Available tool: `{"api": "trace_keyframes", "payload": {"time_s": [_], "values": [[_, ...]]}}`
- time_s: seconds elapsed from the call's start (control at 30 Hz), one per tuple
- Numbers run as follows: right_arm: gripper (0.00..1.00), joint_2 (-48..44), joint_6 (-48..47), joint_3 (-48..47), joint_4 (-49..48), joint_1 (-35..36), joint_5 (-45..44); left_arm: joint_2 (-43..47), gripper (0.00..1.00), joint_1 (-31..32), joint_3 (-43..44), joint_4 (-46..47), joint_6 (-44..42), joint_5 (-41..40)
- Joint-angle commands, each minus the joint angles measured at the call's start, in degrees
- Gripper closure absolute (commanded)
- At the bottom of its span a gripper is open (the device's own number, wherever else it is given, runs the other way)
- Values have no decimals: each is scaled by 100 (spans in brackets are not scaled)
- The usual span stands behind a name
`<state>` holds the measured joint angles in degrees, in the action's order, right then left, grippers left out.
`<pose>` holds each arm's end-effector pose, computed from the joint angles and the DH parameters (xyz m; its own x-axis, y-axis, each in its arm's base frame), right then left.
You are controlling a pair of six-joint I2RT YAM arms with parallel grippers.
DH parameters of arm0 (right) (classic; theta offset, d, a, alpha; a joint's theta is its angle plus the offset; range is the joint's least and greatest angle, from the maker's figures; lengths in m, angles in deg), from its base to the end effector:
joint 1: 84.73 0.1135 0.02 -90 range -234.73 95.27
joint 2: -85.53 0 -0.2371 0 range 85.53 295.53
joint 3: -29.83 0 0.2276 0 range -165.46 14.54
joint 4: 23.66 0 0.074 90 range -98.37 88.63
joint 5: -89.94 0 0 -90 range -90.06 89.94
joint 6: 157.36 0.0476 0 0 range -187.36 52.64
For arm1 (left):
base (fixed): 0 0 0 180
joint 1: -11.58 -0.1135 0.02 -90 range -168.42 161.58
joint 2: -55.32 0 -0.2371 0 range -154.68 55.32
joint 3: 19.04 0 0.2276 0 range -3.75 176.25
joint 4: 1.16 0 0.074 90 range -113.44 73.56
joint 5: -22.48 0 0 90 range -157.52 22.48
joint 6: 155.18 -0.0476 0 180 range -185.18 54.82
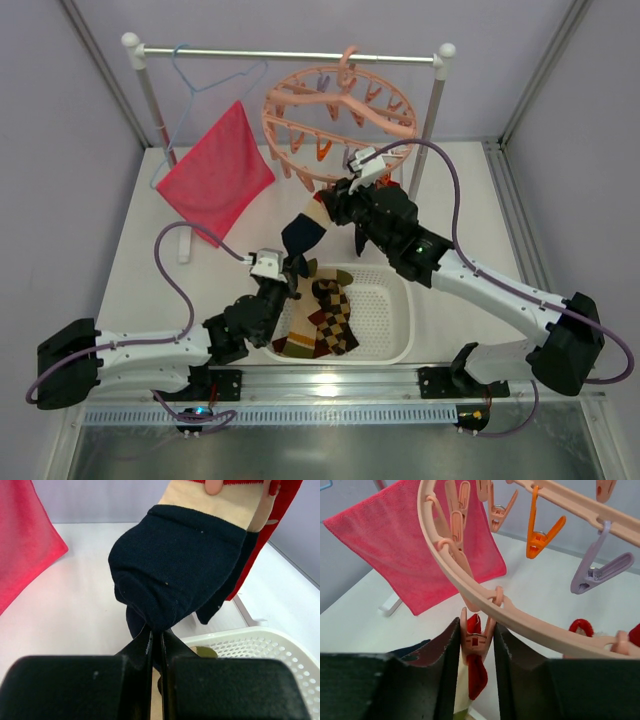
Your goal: Remove the socks clipped to the hanger
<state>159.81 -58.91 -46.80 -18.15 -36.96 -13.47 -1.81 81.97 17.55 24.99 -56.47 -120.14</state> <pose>0.2120 0.2172 0.3444 -0.1196 0.0809 -0.9895 -0.5531 0.8223 0.1341 0.1051 -0.1822 0.2428 -0.0140 -0.2347 -0.9720 0.3079 0.9238 -0.2275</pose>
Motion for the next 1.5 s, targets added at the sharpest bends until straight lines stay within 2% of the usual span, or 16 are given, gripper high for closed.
{"api": "trace_keyframes", "payload": {"time_s": [0.0, 0.03, 0.47, 0.57, 0.6, 0.7, 0.73, 0.8, 0.93, 0.97, 1.17, 1.3, 1.33, 1.43, 1.47], "values": [[84, 16, -62, -167, -446, -4, -30, -9, 100, 10, 94, 32, 131, -11], [96, 34, -54, -168, -446, -4, -48, 8, 100, 10, 85, 23, 148, -11], [96, -106, -89, -36, -402, -4, -179, 148, 100, 10, -56, -179, 307, -152], [63, -159, -80, 78, -349, -4, -188, 438, 100, 10, -82, -485, 359, -143], [46, -194, -71, 105, -306, -4, -214, 587, 100, 10, -82, -565, 386, -135], [34, -291, -45, 245, -217, 4, -346, 834, 100, 10, -82, -951, 395, -73], [23, -317, -19, 367, -217, 4, -373, 974, 100, 10, -73, -1057, 395, 14], [22, -457, 43, 595, -226, 4, -382, 1176, 100, 10, -56, -1364, 360, 163], [21, -835, 218, 1114, -252, 13, -399, 1624, 99, 10, 49, -2085, 272, 1041], [21, -923, 236, 1229, -252, 13, -460, 1712, 100, 10, 85, -2252, 245, 1661], [16, -1495, 534, 2169, -157, -92, -1067, 2047, 100, 10, 576, -3000, 421, 3526], [16, -1942, 948, 2969, -199, -680, -901, 1784, 100, 10, 963, -3106, 491, 4408], [16, -2274, 1044, 3101, -217, -1003, -805, 1653, 100, 10, 1051, -3123, 500, 4549], [16, -2900, 1045, 3426, -33, -1461, -759, 1056, 100, 10, 1306, -2966, 500, 5024], [15, -3372, 1027, 3497, 150, -1542, -812, 715, 100, 10, 1385, -2878, 526, 5138]]}}
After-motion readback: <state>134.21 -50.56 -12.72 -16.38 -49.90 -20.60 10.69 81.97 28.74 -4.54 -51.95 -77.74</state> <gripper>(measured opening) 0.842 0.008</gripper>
